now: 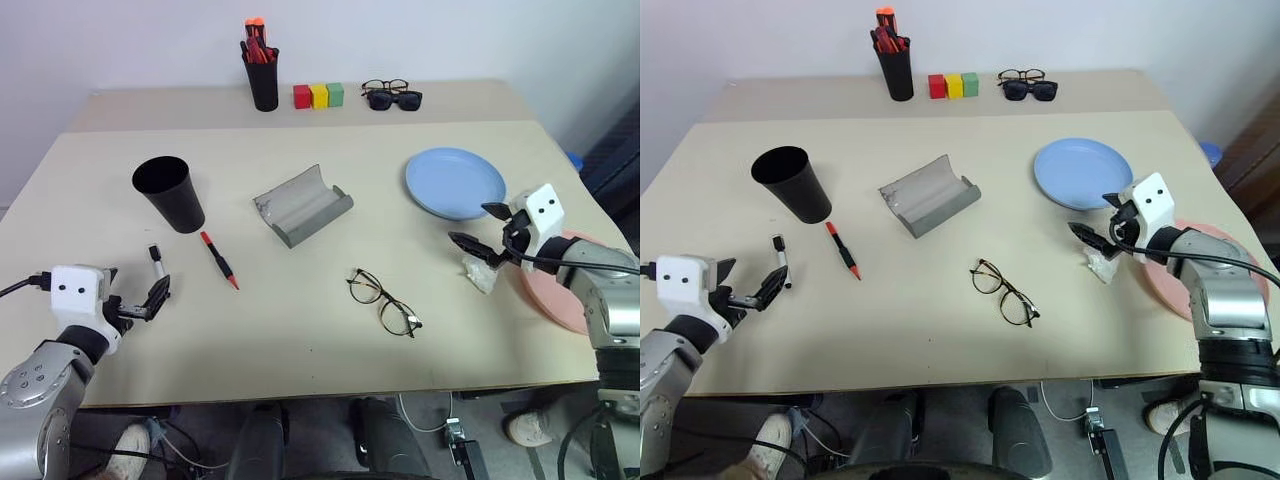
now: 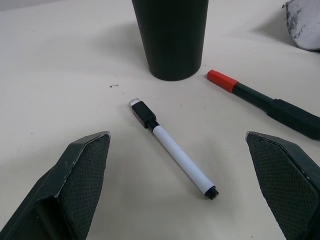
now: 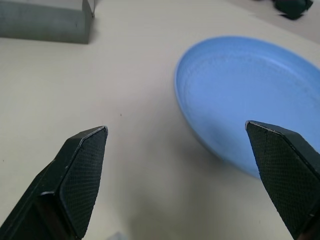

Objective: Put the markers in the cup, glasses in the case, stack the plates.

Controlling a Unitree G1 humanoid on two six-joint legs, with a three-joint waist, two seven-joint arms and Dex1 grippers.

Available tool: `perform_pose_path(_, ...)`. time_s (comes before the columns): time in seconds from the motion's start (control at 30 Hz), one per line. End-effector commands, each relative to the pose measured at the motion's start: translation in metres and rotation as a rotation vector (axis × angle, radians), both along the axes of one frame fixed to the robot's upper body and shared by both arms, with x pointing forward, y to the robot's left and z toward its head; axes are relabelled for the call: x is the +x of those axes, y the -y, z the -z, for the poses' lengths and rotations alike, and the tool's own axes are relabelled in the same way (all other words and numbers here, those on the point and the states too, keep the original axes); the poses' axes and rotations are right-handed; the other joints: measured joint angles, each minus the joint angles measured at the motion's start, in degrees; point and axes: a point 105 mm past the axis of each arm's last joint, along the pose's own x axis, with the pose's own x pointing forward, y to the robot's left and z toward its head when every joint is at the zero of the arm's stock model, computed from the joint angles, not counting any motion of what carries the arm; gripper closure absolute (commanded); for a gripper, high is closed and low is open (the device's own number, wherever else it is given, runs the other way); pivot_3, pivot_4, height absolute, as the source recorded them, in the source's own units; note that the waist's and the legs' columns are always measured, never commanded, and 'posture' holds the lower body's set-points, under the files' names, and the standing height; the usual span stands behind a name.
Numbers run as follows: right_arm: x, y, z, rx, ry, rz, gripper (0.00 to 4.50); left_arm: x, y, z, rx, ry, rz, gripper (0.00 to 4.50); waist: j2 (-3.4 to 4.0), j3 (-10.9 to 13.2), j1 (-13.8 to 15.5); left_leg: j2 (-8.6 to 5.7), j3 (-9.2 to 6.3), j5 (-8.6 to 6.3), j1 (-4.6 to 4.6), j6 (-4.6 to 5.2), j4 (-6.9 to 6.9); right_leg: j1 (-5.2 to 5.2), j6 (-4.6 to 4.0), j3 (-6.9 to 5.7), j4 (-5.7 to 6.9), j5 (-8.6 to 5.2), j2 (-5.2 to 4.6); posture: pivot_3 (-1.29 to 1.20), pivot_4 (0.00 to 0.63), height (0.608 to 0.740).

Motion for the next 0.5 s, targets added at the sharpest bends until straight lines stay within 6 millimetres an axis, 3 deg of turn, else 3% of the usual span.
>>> perform_pose_path(0.03,0.003,-0.01,-0.012,0.001,0.056,-0.028,0.0,-0.002,0.0,-0.012,0.025,0.049,-0.015,0.04,0.0,0.0,0.0,0.0,0.0,0.0,0.0,0.0,0.0,0.0,0.0,0.0,0.0,0.0,0.0,0.0,0.15,0.74)
perform_pose_path(0.27,0.011,-0.039,-0.021,0.018,0.088,-0.107,0.0,-0.002,0.001,-0.013,0.024,0.065,-0.04,0.04,0.01,0.0,-0.2,0.01,0.0,0.0,0.02,0.0,0.04,0.0,0.0,0.0,0.06,0.01,0.02,0.0,0.15,0.74)
perform_pose_path(0.4,0.012,-0.076,-0.022,0.028,0.105,-0.205,0.0,-0.003,0.001,-0.008,-0.001,0.057,-0.074,0.04,0.0,0.0,-0.2,0.01,-0.02,0.0,0.03,0.0,0.07,0.01,0.01,0.0,0.08,0.02,0.03,0.0,0.15,0.74)
perform_pose_path(0.5,0.007,-0.116,-0.022,0.003,0.126,-0.323,0.0,0.002,0.005,-0.008,-0.077,0.059,-0.1,0.04,0.0,0.0,-0.1,0.01,-0.04,0.0,0.02,0.0,0.07,0.02,0.05,-0.01,0.08,0.04,0.02,0.0,0.15,0.74)
